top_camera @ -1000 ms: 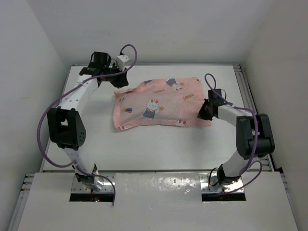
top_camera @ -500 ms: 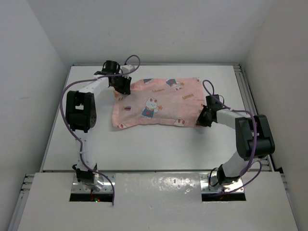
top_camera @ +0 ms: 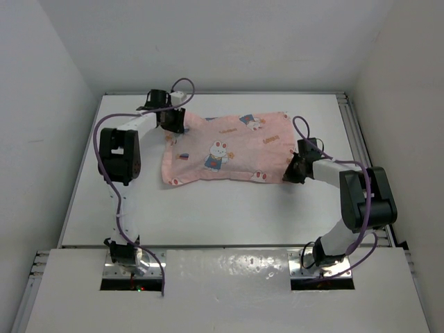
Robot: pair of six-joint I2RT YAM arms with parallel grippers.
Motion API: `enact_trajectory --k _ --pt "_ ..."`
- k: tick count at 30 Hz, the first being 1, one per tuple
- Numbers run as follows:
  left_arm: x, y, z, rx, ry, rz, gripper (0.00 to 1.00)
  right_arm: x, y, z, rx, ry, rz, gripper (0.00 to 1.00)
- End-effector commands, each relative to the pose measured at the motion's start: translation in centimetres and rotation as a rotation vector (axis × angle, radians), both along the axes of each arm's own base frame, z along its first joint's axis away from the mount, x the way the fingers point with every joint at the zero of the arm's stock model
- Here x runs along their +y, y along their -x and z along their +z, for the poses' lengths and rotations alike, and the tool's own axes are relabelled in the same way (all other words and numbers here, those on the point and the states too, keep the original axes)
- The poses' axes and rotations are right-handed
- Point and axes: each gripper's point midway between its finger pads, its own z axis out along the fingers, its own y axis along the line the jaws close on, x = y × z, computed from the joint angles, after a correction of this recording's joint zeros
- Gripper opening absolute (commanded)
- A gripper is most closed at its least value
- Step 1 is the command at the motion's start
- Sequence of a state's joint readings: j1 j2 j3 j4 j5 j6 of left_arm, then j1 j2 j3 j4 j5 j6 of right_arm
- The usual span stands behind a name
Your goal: Put the pillow into the pillowcase
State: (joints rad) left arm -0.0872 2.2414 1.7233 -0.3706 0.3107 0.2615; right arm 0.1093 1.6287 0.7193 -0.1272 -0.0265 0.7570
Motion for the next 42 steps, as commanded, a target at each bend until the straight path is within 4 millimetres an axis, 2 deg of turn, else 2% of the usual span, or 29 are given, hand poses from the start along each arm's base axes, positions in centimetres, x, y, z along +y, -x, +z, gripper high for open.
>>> enact_trajectory --k 1,8,9,16,22,23,24,25,26,27,28,30,31,37,42 --pt "1.8 -3.2 2.5 -0.113 -0.019 0.08 0.37 0.0 0.4 -0.1 0.002 0.014 0.002 0.0" --pt "3.9 -4.3 2.9 -0.139 -0.075 0.155 0.54 -0.6 0.7 0.6 -0.008 0.045 -0.004 0.0" --pt "4.4 -4.5 3.1 -0.147 -0.082 0.171 0.61 -0.6 0.8 0.8 -0.012 0.049 -0.003 0.0" --pt "6.6 -5.3 3.0 -0.112 -0.087 0.219 0.68 -1.5 1.7 2.3 -0.047 0.082 0.007 0.0" --pt "7.4 -4.7 5.7 -0.135 -0.09 0.218 0.76 -3.5 1.7 6.3 -0.136 0.149 0.003 0.06" --pt "7.4 -4.5 6.1 -0.136 -0.093 0.215 0.78 -3.7 1.9 7.4 -0.162 0.152 0.0 0.08" --pt "7.3 -4.2 6.4 -0.13 -0.094 0.207 0.79 -4.0 1.9 8.0 -0.179 0.157 0.003 0.17" --pt "9.2 -3.9 7.1 -0.132 -0.097 0.24 0.8 -4.6 1.9 8.5 -0.187 0.161 -0.011 0.23" --pt "9.5 -3.4 7.4 -0.117 -0.091 0.242 0.82 -4.9 2.1 9.4 -0.204 0.162 -0.019 0.31" --pt "9.8 -3.1 7.8 -0.118 -0.087 0.245 0.82 -5.2 2.3 9.8 -0.21 0.168 -0.016 0.41" --pt "10.5 -2.7 8.5 -0.119 -0.082 0.253 0.83 -5.8 2.6 10.2 -0.207 0.172 -0.027 0.67" --pt "11.0 -1.8 9.0 -0.096 -0.065 0.258 0.87 -6.2 2.9 11.3 -0.225 0.193 -0.025 0.88" --pt "11.8 -1.3 9.9 -0.101 -0.059 0.271 0.89 -7.6 3.0 11.6 -0.225 0.207 -0.07 0.99" --pt "13.5 2.5 11.5 -0.071 -0.052 0.277 0.99 -10.6 4.4 13.3 -0.199 0.269 -0.148 0.99" --pt "14.1 4.6 11.7 -0.063 -0.081 0.27 1.0 -10.8 4.5 13.7 -0.219 0.25 -0.161 0.99"
